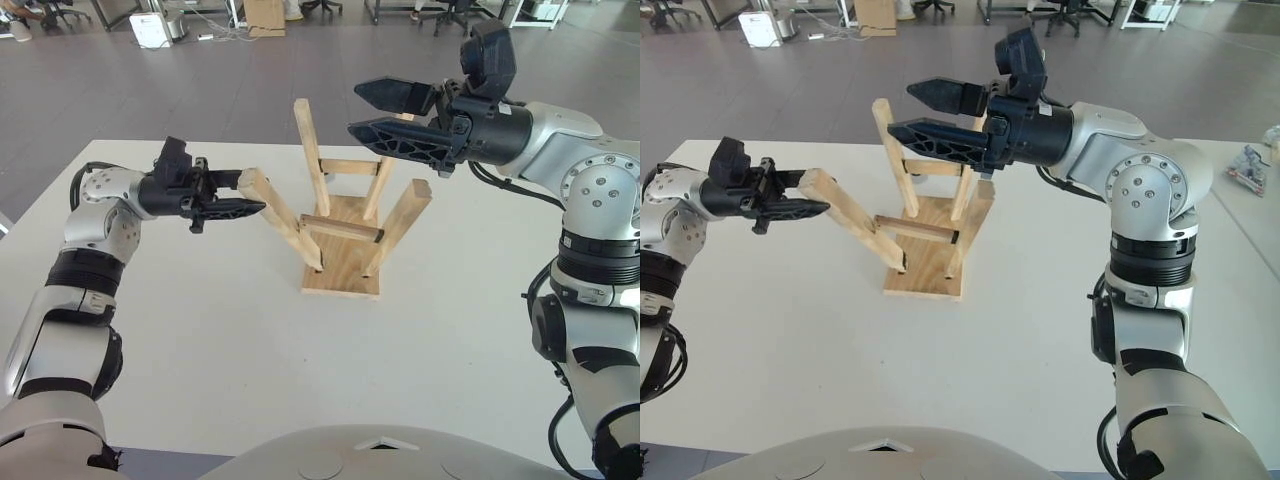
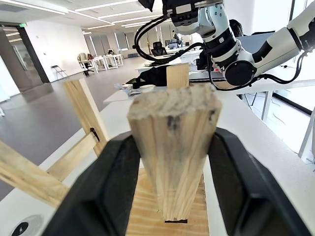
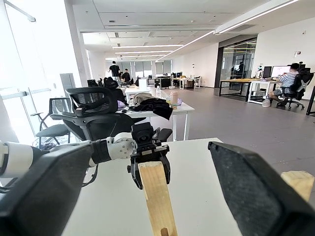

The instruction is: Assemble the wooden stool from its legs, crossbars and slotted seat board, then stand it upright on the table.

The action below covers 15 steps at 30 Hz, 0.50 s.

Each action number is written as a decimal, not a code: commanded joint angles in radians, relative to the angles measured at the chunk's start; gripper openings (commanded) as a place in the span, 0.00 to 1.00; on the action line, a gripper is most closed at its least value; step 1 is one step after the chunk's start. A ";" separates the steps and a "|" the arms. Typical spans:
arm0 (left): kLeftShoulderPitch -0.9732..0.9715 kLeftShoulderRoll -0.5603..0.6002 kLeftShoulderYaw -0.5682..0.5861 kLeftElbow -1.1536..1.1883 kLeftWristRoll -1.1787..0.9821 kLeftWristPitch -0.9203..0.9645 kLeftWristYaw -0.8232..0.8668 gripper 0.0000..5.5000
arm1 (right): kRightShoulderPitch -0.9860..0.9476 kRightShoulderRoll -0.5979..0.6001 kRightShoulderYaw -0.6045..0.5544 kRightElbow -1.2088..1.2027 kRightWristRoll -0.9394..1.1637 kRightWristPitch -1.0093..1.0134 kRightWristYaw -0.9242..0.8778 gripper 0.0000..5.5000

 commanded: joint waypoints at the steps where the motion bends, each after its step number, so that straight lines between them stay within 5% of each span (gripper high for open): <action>1: -0.068 0.046 -0.080 0.027 -0.011 0.020 -0.006 0.38 | 0.029 0.001 -0.015 -0.028 0.011 0.000 -0.021 0.80; 15: -0.156 0.021 -0.252 0.032 -0.068 -0.041 -0.006 0.38 | 0.109 0.027 0.029 -0.012 -0.018 -0.014 -0.046 0.80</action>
